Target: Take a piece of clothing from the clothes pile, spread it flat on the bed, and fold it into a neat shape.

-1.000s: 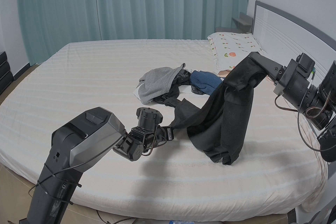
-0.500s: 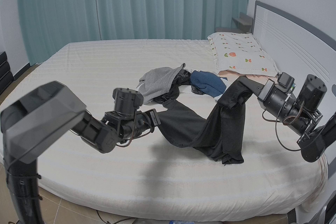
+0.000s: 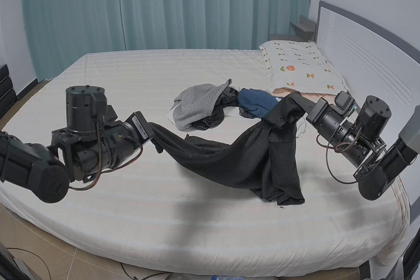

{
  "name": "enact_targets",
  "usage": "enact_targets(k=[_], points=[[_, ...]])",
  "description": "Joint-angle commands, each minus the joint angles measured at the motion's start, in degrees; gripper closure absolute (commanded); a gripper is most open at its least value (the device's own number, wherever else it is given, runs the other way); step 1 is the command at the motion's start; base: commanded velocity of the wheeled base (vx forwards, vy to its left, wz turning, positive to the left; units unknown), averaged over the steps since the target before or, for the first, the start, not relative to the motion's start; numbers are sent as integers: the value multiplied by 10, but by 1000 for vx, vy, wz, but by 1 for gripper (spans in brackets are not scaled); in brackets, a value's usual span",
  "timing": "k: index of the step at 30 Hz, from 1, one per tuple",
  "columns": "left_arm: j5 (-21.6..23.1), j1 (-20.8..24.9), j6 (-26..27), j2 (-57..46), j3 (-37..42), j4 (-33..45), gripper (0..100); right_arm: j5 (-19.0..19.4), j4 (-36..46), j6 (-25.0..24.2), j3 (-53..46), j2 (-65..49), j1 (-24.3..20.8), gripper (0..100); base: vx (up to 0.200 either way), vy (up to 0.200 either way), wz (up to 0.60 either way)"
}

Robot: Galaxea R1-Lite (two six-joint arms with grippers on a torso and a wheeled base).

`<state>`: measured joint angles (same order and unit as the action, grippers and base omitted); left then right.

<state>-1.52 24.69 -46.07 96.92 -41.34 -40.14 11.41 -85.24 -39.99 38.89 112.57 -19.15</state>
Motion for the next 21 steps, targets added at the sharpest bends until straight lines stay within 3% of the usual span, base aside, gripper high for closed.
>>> enact_targets(k=[1,6,18,21], points=[[6,-3,-6,-11,96,-96,100,-15,16,45,-23,0,3,100,0,0,0],[6,-10,-3,8,110,-136,100,-26,2,85,-55,6,6,100,0,0,0],[6,-10,-3,20,116,-141,100,-28,9,86,-65,-2,-4,100,0,0,0],[6,-8,-3,20,118,-140,100,-27,9,86,-65,-13,-8,100,-200,0,0]])
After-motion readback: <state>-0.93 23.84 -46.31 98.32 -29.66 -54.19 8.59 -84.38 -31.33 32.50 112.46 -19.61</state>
